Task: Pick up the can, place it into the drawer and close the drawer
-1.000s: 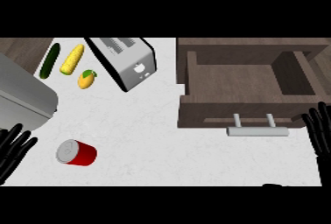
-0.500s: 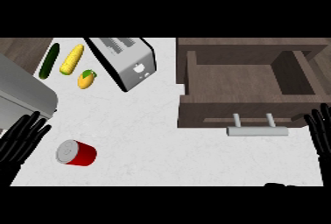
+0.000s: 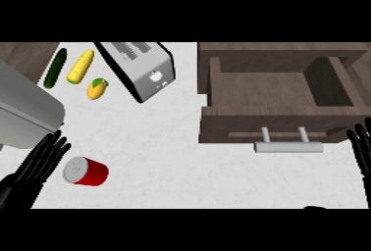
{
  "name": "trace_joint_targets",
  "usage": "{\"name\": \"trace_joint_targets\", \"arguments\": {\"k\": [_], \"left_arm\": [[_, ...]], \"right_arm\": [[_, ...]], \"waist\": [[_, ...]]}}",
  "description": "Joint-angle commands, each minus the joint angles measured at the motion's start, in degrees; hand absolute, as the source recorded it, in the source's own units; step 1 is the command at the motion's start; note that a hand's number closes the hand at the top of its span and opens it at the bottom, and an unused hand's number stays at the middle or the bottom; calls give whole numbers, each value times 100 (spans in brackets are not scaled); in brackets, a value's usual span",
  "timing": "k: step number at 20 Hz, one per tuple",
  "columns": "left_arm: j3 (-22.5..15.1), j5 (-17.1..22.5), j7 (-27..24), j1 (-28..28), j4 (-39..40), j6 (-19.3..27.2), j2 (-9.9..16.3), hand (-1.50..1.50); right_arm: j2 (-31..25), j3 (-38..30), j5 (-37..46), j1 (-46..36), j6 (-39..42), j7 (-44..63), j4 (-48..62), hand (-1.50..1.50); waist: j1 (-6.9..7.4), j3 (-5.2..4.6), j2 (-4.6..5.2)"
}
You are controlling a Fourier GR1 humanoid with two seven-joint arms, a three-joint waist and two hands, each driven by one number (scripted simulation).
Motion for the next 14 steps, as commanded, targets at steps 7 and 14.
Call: {"name": "trace_joint_targets", "arguments": {"k": [7,14], "left_arm": [[284,-649,-1073,-143,1094,-68,19,-150],[577,-723,-1264,-757,2140,-167,390,-150]], "right_arm": [[275,147,256,291,144,-140,-111,-150],[444,197,471,50,28,-511,326,-150]], "waist": [[-2,1,-2],[-6,1,1]]}}
